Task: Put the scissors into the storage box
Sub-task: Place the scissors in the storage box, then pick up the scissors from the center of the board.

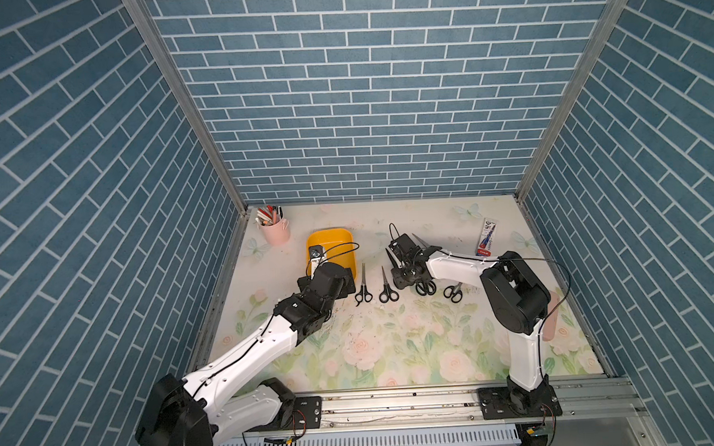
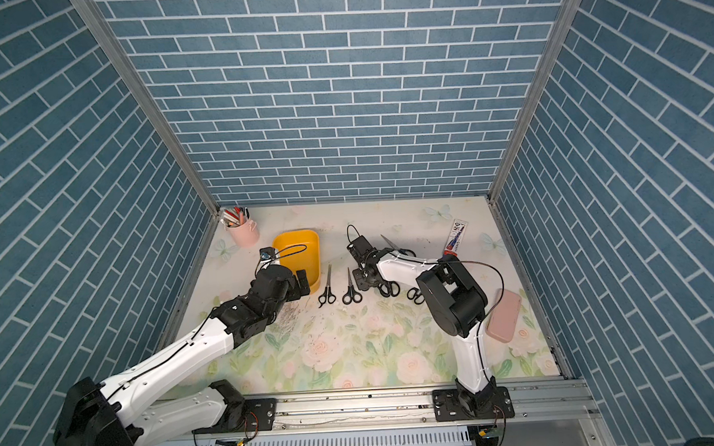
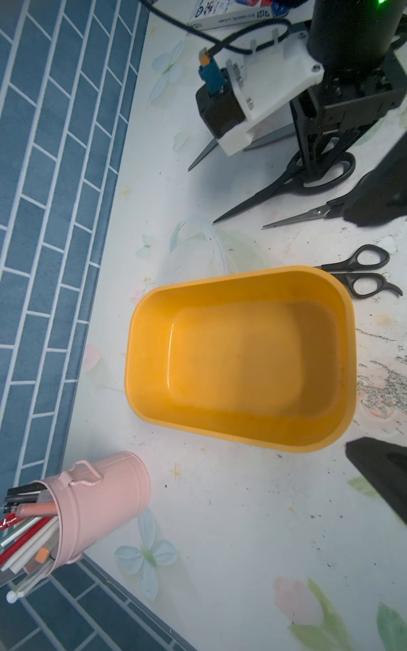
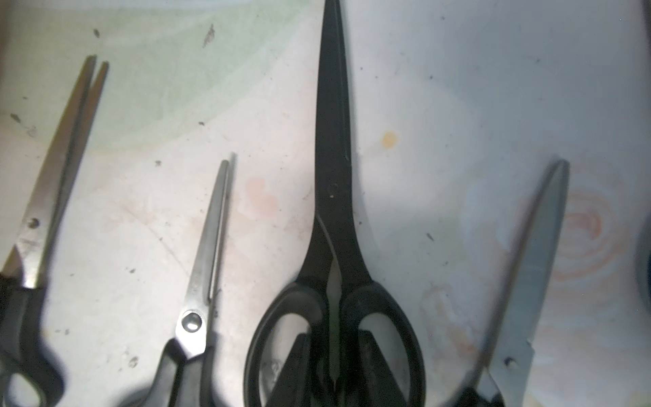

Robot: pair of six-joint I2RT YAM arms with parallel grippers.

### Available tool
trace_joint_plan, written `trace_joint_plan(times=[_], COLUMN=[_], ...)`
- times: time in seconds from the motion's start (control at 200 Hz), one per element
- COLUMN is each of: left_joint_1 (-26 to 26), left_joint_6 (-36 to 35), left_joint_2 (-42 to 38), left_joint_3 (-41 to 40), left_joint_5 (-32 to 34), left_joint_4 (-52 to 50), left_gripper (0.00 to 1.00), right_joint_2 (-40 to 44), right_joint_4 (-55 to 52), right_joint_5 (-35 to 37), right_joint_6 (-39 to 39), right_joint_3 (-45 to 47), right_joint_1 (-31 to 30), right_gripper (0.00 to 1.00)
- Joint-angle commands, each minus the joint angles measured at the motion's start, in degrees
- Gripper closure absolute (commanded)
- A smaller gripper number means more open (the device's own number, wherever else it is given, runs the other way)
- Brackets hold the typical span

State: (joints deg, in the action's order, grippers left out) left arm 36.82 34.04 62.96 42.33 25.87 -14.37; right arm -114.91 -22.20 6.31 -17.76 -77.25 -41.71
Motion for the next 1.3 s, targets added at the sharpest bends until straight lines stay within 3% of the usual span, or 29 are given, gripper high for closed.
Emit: trace_joint_plan(times=[0.0,0.14,0.305,0.63,0.89,1.11,1.205,1.295], left_joint_1=[-5.1,-10.6,-14.5,-16.2,-16.3,-16.3,-16.3,-16.3], left_joint_6=[1.8,1.9,-0.3,3.8,3.8,3.9,3.9,3.7], left_joint_2=[-1.8,-4.6,-7.1,-9.5,-9.9,-9.3,-9.7,-10.2], left_joint_3=[0.9,-0.4,-3.3,-5.9,-5.7,-6.1,-6.1,-6.0], left_joint_5=[-2.1,-3.5,-8.5,-5.5,-3.5,-4.3,-4.3,-4.0], left_joint_4=[-3.8,-5.4,-4.5,-9.1,-10.2,-9.3,-9.6,-9.8], left_gripper=[0.00,0.00,0.00,0.00,0.00,0.00,0.00,0.00], right_joint_2=[2.7,5.0,-0.4,-29.7,-28.4,-31.8,-33.5,-31.9], right_joint_4=[-3.1,-6.5,-9.7,-24.4,-18.7,-16.0,-16.6,-16.1], right_joint_5=[1.5,-1.5,-5.7,-8.4,-3.2,-3.6,-3.9,-1.6], right_joint_6=[-0.2,0.7,0.8,-3.6,-9.7,-13.6,-13.7,-13.0], right_joint_3=[-3.9,-11.1,-24.4,-68.5,-57.0,-56.6,-59.8,-60.5], right_joint_1=[0.1,-1.0,-5.9,-13.5,-14.1,-14.6,-14.6,-14.5], right_gripper=[1.00,1.00,1.00,1.00,1.00,1.00,0.66,0.44])
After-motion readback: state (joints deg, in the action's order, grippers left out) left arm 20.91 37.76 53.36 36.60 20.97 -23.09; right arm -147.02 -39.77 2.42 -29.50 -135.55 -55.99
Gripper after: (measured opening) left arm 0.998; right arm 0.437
